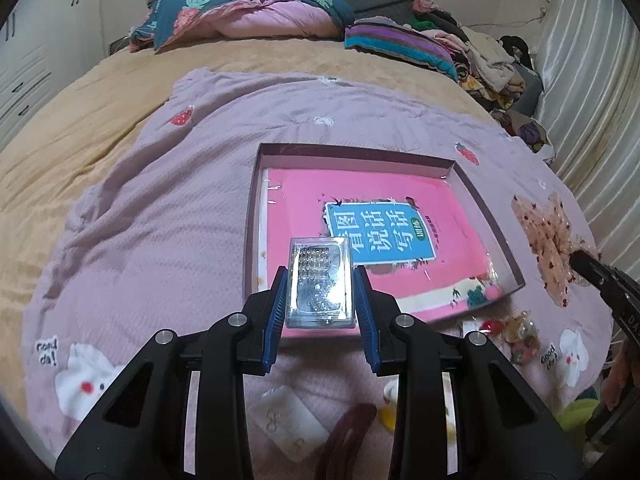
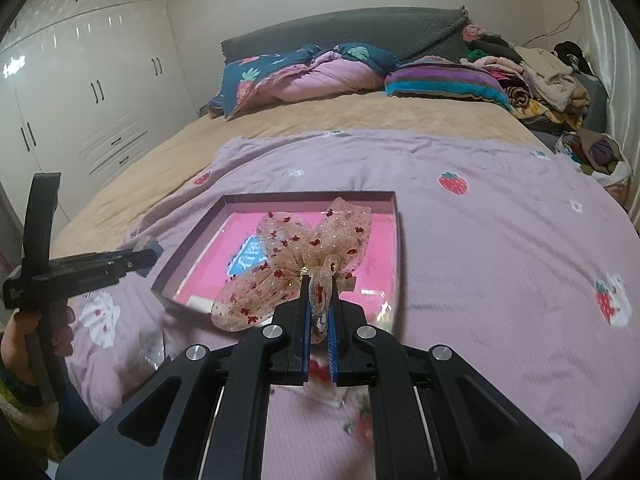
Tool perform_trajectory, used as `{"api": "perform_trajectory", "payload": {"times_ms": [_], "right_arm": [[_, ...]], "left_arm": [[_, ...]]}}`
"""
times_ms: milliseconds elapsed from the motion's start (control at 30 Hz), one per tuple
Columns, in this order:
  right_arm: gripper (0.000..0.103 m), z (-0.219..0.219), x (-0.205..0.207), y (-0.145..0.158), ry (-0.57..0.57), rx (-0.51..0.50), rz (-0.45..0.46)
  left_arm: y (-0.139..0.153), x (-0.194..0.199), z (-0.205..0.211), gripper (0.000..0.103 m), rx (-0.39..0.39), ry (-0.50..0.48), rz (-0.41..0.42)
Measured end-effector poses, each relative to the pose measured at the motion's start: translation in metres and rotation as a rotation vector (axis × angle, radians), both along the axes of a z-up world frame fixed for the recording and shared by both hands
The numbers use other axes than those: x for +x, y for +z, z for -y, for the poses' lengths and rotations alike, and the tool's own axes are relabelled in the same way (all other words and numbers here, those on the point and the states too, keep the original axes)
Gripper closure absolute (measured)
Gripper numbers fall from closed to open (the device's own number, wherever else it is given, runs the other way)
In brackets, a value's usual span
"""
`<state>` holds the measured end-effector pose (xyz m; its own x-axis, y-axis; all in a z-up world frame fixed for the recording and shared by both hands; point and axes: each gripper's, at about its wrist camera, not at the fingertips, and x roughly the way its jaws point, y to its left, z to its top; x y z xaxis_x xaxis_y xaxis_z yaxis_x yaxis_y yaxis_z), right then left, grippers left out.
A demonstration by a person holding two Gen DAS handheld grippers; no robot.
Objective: Organize jewelry
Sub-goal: 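Carry both items into the tray and open both tools to release them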
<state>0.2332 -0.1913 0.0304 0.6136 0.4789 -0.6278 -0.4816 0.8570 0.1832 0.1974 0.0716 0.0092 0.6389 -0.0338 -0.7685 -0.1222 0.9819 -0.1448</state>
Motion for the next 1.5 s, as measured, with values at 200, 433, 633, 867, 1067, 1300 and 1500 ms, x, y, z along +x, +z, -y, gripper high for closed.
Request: {"api": "perform_trajectory", "payload": {"times_ms": [200,433,633,867,1067,1300,1500], "right_arm": [[0.097,-0.016,0.03,-0.007,-0.014,0.002,-0.019],[0.097,-0.028,0.065,-0.026,-0.032,-0.013,-0.06],[0.097,-0.037,0.085,-0.049,-0.041,-0.028,-0.11],[0.097,-0.039,0.089,-0.068,-0.05,-0.04,-0.15],[0.092,-0.036,0.087,-0.075,-0.055,-0.038,-0.173],[0.056,-0.03,0.076,-0.073,-0.062,-0.039,-0.158],[0.034,-0.018,0.061,-0.065,-0.08,-0.022,-0.137]], "left_arm": [[-0.013,0.024,0.001,0.079,0.007,0.0,-0.026],[-0.031,0.048,0.001,0.079,0.016,0.012,-0.059],[-0.046,0.061,0.003,0.078,0.022,0.009,-0.086],[-0.059,0.068,0.001,0.078,0.019,0.008,-0.11],[-0.062,0.068,-0.002,0.078,0.016,0.01,-0.115],[-0.063,0.068,-0.001,0.078,0.02,0.008,-0.119],[-0.059,0.063,0.003,0.064,0.025,0.012,-0.113]]}}
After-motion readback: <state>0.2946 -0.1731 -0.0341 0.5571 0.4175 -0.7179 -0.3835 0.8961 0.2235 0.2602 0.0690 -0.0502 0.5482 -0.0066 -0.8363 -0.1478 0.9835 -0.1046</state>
